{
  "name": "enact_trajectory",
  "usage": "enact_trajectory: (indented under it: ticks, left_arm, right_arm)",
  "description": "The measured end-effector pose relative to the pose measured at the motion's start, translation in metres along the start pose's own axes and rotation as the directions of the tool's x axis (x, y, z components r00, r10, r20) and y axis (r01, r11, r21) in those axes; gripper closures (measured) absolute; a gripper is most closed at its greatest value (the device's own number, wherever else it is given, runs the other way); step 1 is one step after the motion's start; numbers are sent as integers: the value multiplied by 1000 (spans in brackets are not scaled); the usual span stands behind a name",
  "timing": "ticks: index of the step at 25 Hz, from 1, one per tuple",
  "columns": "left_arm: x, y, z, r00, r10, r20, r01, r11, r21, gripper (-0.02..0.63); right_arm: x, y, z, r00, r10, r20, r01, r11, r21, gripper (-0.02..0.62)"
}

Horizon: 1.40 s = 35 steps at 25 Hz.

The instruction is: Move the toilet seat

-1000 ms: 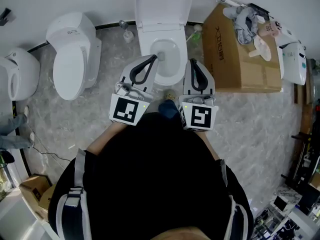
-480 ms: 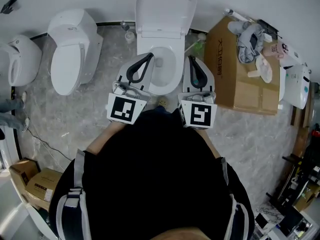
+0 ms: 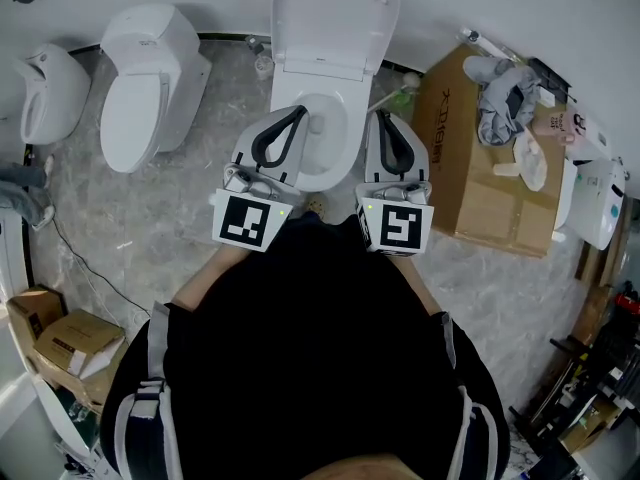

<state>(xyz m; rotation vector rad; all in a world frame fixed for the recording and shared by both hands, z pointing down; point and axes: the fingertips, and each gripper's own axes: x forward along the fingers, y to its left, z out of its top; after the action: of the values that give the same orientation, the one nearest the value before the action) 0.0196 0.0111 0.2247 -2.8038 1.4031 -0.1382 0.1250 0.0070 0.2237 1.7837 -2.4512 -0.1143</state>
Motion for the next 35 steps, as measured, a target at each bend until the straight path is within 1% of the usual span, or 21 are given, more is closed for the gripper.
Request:
enact_trajectory:
  ticks: [4,7,10,16,18,22,24,27,32,35]
  left_arm:
    - [-3,0,-4,1000,14,-12,-14,1000,12,600]
    - [-8,4,-12,999,27,-26,-27,1000,-4,600]
    - [-10,6,-14,999,24,-25,-24,1000,-15,600]
    - [-2,12,-2,1000,-15,-9,15,1000,4,600]
    - [1,12,1,999,-32,-2,32,999,9,600]
    - [9,14,1,998,-57,5,56,998,18,600]
    - [12,15,-4,998,-68,-7,68,998,19,600]
    - [18,17,-17,996,-83,-30,83,997,6,600]
    - [25,23,-44,993,-91,-79,89,996,-21,599]
    - [30,28,-66,991,-88,-105,85,996,-38,599]
  right_arm:
    - [0,-4,-10,1000,3,-15,-3,1000,11,572]
    - [0,0,-12,1000,8,-20,-8,1000,15,572]
    - [-2,7,-8,1000,19,-10,-19,1000,0,572]
    - [2,11,3,1000,10,-1,-10,1000,-15,572]
    - [3,10,3,1000,5,-13,-5,1000,-20,572]
    - [7,9,1,1000,-13,-4,13,1000,-13,572]
    - [9,11,-7,1000,-3,-30,2,1000,-30,572]
    - [13,13,-27,995,2,-104,-6,999,-38,572]
    - [18,13,-52,989,4,-150,-9,999,-34,572]
    - [21,14,-73,985,14,-174,-19,1000,-25,572]
